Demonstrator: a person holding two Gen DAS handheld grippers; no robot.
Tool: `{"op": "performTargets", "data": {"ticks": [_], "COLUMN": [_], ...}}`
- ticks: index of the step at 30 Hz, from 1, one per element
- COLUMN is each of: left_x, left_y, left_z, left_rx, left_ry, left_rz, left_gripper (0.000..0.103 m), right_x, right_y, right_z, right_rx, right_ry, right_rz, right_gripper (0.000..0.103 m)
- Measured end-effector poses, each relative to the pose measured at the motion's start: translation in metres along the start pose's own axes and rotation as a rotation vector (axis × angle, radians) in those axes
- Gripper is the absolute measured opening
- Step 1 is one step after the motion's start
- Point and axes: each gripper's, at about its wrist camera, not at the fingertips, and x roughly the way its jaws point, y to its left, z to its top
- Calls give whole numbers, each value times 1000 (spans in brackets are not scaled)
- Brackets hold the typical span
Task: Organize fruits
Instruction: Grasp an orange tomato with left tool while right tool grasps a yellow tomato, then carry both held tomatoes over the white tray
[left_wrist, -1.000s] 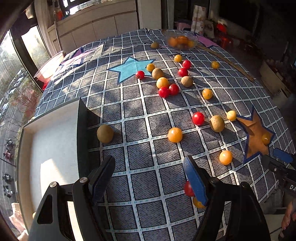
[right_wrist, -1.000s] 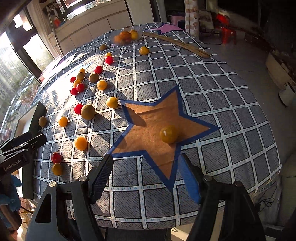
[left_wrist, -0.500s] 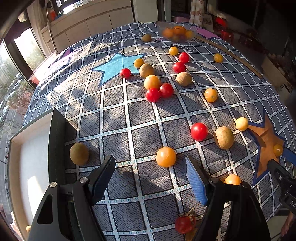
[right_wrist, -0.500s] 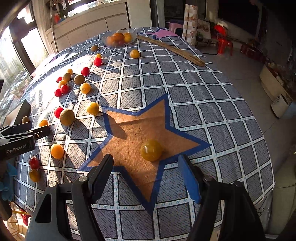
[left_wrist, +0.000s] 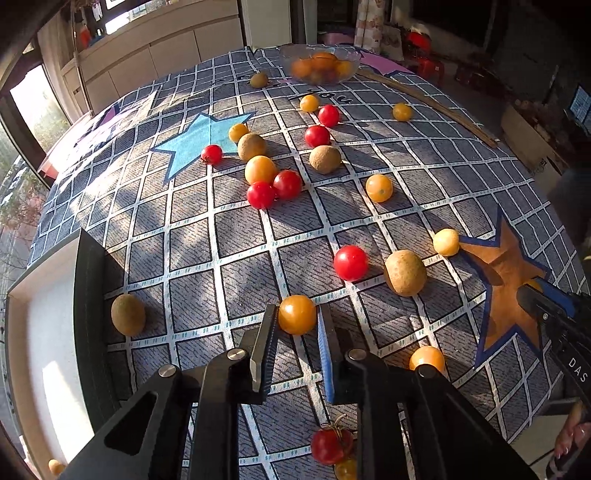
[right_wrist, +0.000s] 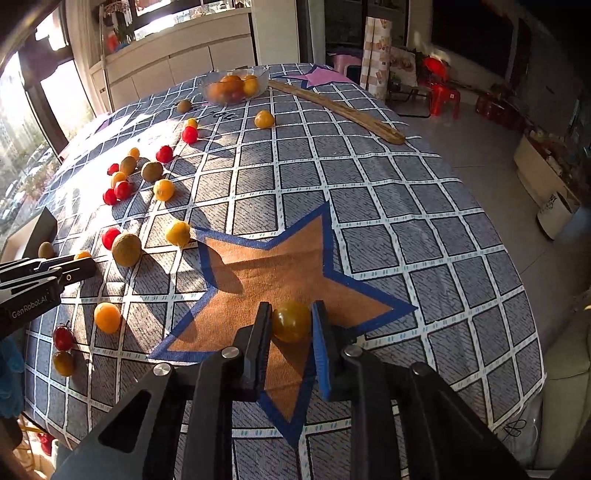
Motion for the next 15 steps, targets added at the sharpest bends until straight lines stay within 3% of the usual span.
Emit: {"op": "performTargets", "data": {"ticks": [3,15], "left_x": [-3,-42], "left_y": [2,32], "left_z": [-4,-23], "left_rx": [-9,-53], "left_ry": [1,-49], "left_rz": [-17,-55], "left_gripper": [22,22], "right_x": [-3,-10], "right_y": [-12,-10], "right_z": [-4,-12], "right_rx": [78,105], "right_ry": [9,37], "right_rz": [108,149], "right_gripper": [23,23]}}
